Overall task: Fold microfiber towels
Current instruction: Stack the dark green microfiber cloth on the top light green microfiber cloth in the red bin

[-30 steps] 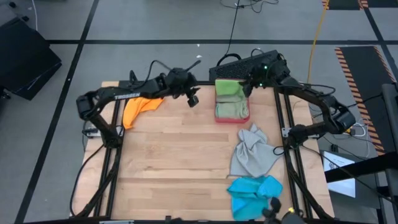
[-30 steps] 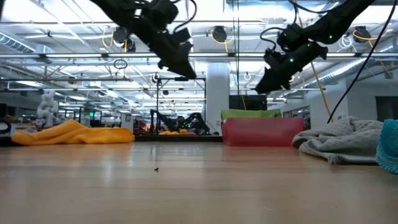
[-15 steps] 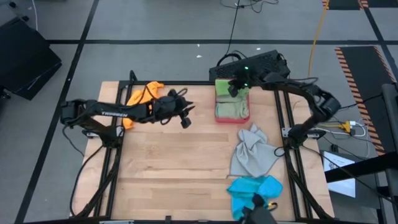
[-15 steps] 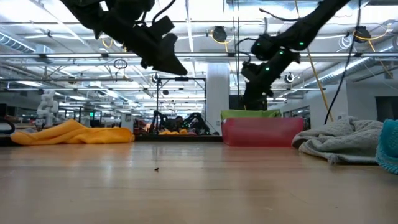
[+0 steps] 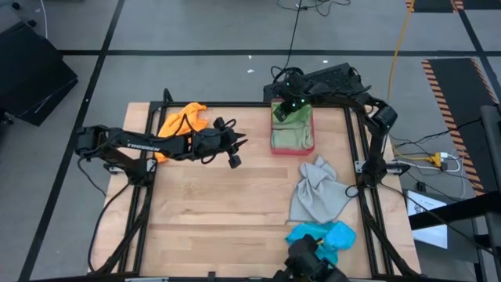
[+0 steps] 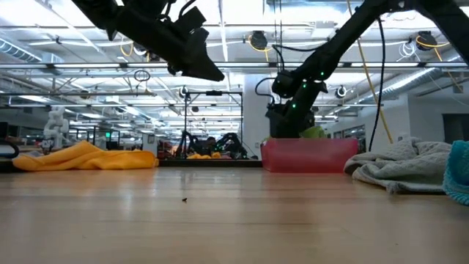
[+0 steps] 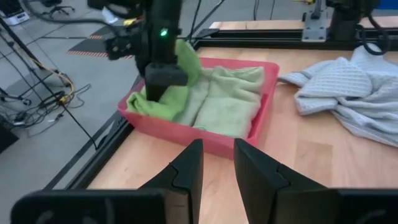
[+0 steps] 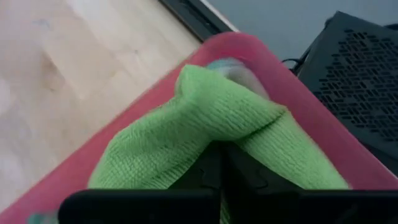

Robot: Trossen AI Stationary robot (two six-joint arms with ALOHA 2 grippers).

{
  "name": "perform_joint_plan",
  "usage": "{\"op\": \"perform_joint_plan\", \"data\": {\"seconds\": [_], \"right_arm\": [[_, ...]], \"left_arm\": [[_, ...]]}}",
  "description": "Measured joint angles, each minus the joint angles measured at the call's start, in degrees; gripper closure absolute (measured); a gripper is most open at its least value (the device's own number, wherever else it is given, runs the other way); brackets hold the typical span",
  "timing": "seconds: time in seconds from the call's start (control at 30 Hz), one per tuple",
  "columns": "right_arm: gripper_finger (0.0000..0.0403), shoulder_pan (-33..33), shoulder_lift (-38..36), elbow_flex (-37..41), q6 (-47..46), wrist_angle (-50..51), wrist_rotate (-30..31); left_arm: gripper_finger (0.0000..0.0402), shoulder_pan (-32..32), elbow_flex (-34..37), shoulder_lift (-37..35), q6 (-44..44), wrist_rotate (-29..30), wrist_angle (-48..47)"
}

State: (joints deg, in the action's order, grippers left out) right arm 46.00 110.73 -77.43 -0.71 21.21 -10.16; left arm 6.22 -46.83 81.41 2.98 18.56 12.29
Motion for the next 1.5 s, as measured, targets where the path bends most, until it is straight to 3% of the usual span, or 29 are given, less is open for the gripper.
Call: {"op": "perform_joint_plan", "data": {"seconds": [0.27, 0.67, 0.93, 1.27, 1.5], "right_arm": [[0.0402, -0.02, 1.53, -0.07, 0.10, -0.76, 2.45], [0.0402, -1.97, -7.84, -0.03, 0.10, 3.41, 2.58], [0.0403, -0.95, -2.85, 0.01, -0.11, -3.59, 2.53], [0.0403, 0.15, 5.59, -3.63, -0.13, -3.09, 2.39], [0.0403, -0.31, 2.91, -3.61, 0.44, -0.62, 2.53]], "left_arm": [[0.0309, -2.17, 0.00, 0.00, -0.10, -0.06, 0.03], [0.0309, -4.96, -0.02, 0.02, -0.07, 0.00, 1.20], [0.0309, -5.23, -0.07, 0.02, 0.90, 0.01, 1.93], [0.0309, -5.21, -0.07, 0.02, 1.35, 0.01, 2.76], [0.0309, -5.25, -0.07, 0.02, 1.80, -0.05, 2.71]]}}
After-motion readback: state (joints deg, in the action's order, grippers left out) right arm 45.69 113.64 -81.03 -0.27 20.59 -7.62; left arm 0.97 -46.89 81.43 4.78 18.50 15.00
